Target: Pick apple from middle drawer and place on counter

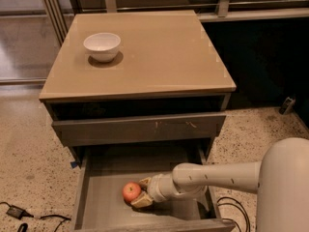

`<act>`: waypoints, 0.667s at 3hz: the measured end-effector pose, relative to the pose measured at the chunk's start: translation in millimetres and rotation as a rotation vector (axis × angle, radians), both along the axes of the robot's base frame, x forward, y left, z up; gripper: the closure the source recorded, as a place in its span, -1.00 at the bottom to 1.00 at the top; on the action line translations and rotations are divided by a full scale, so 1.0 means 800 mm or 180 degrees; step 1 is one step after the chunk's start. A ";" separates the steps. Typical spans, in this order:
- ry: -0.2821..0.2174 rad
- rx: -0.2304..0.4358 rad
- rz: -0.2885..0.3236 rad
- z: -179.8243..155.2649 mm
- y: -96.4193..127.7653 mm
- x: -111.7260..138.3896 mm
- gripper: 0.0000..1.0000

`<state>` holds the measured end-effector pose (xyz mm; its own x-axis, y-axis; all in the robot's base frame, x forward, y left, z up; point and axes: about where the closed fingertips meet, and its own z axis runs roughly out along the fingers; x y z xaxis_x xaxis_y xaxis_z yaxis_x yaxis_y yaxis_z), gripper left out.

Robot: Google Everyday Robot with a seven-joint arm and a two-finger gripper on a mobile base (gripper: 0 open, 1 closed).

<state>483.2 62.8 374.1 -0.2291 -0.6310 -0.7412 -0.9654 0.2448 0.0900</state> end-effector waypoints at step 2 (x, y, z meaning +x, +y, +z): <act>-0.0105 0.0003 0.0114 0.110 -0.029 0.013 1.00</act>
Offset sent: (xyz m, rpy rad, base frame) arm 0.0271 -0.0457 0.1824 -0.0049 -0.0991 0.0696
